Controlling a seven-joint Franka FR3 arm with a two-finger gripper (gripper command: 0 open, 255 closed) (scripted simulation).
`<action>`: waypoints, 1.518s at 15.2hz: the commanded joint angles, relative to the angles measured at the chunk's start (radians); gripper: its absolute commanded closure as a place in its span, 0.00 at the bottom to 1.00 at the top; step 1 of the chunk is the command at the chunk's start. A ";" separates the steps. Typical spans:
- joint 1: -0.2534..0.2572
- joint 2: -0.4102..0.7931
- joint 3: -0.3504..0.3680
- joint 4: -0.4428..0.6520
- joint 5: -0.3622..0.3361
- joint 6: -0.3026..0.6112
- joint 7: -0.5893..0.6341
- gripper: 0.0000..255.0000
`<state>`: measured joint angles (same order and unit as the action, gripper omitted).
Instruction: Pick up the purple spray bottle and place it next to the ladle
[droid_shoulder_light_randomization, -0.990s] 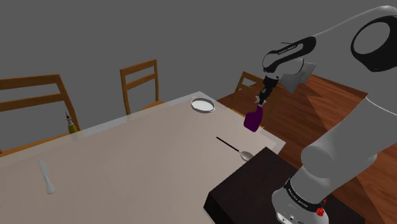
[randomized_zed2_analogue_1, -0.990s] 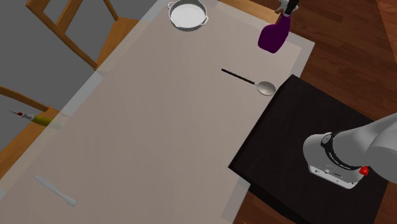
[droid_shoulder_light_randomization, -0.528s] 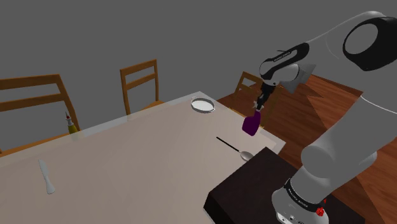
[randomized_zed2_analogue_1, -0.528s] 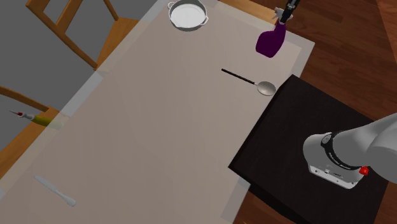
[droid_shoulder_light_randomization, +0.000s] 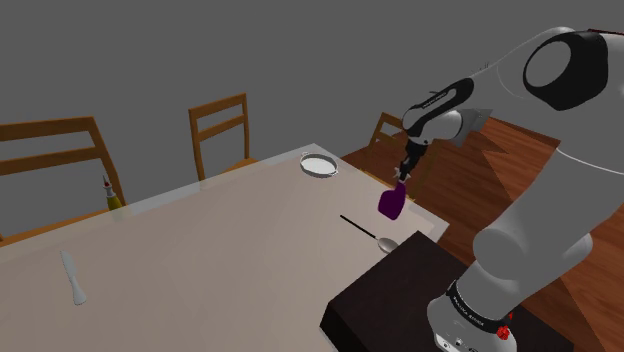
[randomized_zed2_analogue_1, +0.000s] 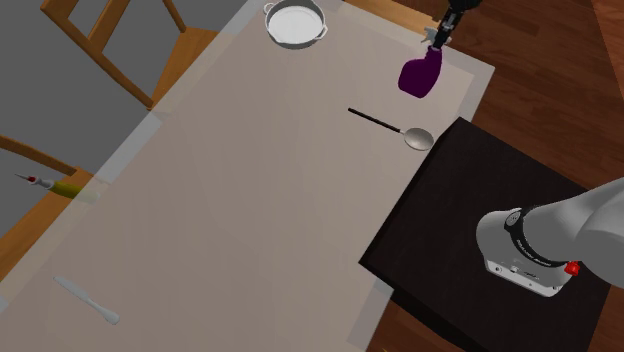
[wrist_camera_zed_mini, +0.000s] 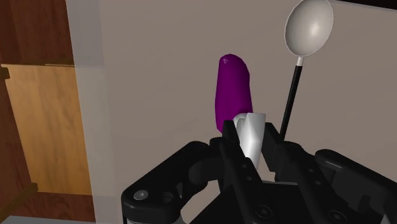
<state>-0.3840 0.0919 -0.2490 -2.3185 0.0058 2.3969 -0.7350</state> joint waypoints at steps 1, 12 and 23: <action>-0.001 0.021 0.001 -0.007 0.008 0.028 -0.006 1.00; -0.007 0.097 0.009 -0.021 0.038 0.115 -0.026 1.00; -0.004 0.068 0.005 -0.016 0.026 0.083 -0.018 0.00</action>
<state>-0.3888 0.1757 -0.2415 -2.3365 0.0386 2.4969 -0.7566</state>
